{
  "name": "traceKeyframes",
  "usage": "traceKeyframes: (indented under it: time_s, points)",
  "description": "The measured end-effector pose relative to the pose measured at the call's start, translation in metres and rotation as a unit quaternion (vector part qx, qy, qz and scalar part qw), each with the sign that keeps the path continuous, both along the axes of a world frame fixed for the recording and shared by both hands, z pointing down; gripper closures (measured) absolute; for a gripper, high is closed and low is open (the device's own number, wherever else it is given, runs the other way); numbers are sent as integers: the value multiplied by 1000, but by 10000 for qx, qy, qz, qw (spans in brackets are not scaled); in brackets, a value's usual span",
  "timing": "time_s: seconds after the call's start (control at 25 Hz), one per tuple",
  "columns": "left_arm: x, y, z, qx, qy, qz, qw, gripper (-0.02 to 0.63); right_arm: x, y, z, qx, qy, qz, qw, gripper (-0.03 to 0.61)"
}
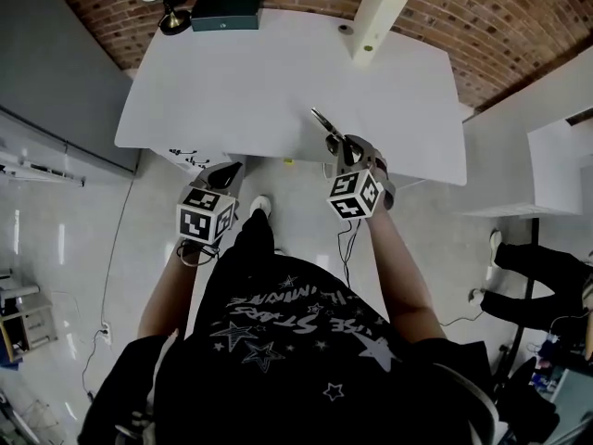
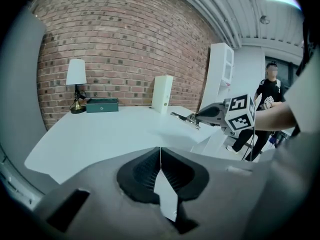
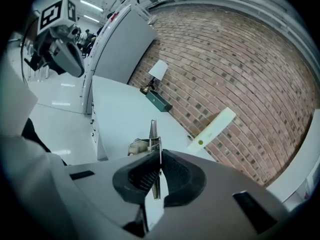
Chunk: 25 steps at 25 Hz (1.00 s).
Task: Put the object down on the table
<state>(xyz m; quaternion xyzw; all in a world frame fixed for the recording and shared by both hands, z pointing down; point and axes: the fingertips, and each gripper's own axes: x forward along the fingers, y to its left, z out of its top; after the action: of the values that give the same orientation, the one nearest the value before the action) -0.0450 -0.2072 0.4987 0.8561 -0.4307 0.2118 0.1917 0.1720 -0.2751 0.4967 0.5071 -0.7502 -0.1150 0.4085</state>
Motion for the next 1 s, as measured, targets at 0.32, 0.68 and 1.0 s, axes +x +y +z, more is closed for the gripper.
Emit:
traceKeyframes:
  time_s: [0.32,0.68,1.0]
  points:
    - [4,-66,11,-192,38,306,9993,594,-11,-53,15,90,984,-456,9941,563]
    - [-2,-111,25,-377,43,371,9986,594,-21,-86,47,-32,1827,-1050,9775,563]
    - [-4,-120,41,-568,63,357,9977,594,-36,-91,70,122,2440,-1647,9556,563]
